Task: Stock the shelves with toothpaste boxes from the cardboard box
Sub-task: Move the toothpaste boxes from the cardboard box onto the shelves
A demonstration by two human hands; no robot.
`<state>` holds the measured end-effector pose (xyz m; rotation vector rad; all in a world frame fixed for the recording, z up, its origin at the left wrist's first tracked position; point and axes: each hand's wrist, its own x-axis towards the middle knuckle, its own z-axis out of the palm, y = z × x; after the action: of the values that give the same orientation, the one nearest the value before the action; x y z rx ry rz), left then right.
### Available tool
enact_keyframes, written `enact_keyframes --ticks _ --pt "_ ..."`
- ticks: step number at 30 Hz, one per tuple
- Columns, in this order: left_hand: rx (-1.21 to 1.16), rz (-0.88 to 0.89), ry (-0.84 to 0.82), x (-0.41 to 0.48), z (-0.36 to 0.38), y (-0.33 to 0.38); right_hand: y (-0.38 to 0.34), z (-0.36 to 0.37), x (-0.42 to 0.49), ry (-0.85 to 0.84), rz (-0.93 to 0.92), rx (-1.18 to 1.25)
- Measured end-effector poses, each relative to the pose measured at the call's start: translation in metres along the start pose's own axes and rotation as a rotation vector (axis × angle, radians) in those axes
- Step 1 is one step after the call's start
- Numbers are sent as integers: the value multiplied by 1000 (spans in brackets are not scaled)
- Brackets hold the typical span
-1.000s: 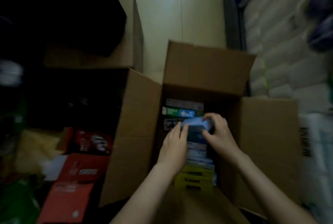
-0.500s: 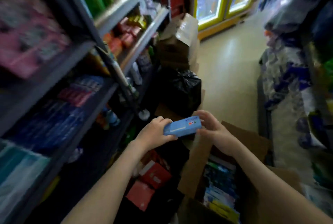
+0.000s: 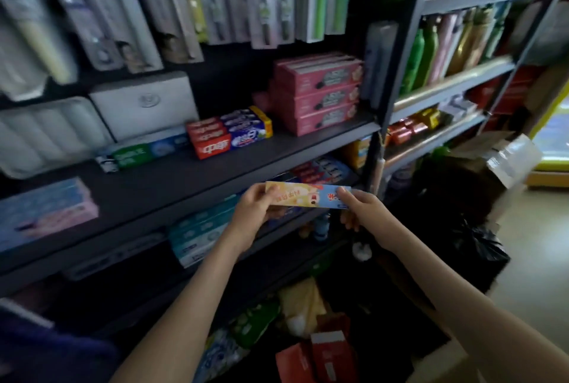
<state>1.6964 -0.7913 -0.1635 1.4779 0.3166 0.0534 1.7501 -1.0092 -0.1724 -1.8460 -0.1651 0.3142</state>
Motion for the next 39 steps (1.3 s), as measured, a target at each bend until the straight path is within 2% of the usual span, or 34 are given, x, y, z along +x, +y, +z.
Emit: enact_keyframes --ticks 4,10,12,14,15,17,19,21,23,25,27,28,30,32,35,37,39 --pt "-17 53 251 -20 -48 9 -34 51 18 -142 -63 -81" --pt "203 177 638 -54 -131 14 -81 139 29 -330 -161 -203" --pt "257 175 732 -66 -154 13 -94 168 28 -387 -113 -32" --pt "231 155 830 -77 -172 11 -103 195 23 -440 -45 258" --pt "205 147 837 -82 -179 10 -107 208 20 -473 -24 379" --pt "164 136 747 -91 -188 7 -113 233 12 -561 -9 546" --pt "174 123 682 -98 -197 3 -120 256 4 -615 -34 633" --pt "179 127 705 -105 -208 1 -130 275 -2 -643 -96 635" --pt "168 110 747 -110 -220 0 -140 293 -7 -660 -179 529" --pt "304 14 756 -112 -232 -1 -150 309 -11 -663 -293 361" --pt "429 -54 805 -112 -239 -1 -164 321 -11 -653 -498 60" --pt "418 -29 869 -113 -240 0 -169 328 -8 -624 -644 -162" --pt "372 140 1043 -118 -237 5 -176 341 0 -528 -939 -638" --pt "488 319 1172 -122 -237 8 -180 357 2 -443 -1160 -957" --pt "879 422 1279 -118 -246 2 -175 386 4 -514 -1232 -1086" --pt "1125 374 1184 -111 -256 -4 -165 402 8 -633 -1149 -997" --pt "1237 190 1035 -106 -263 -10 -155 409 10 -667 -1111 -937"
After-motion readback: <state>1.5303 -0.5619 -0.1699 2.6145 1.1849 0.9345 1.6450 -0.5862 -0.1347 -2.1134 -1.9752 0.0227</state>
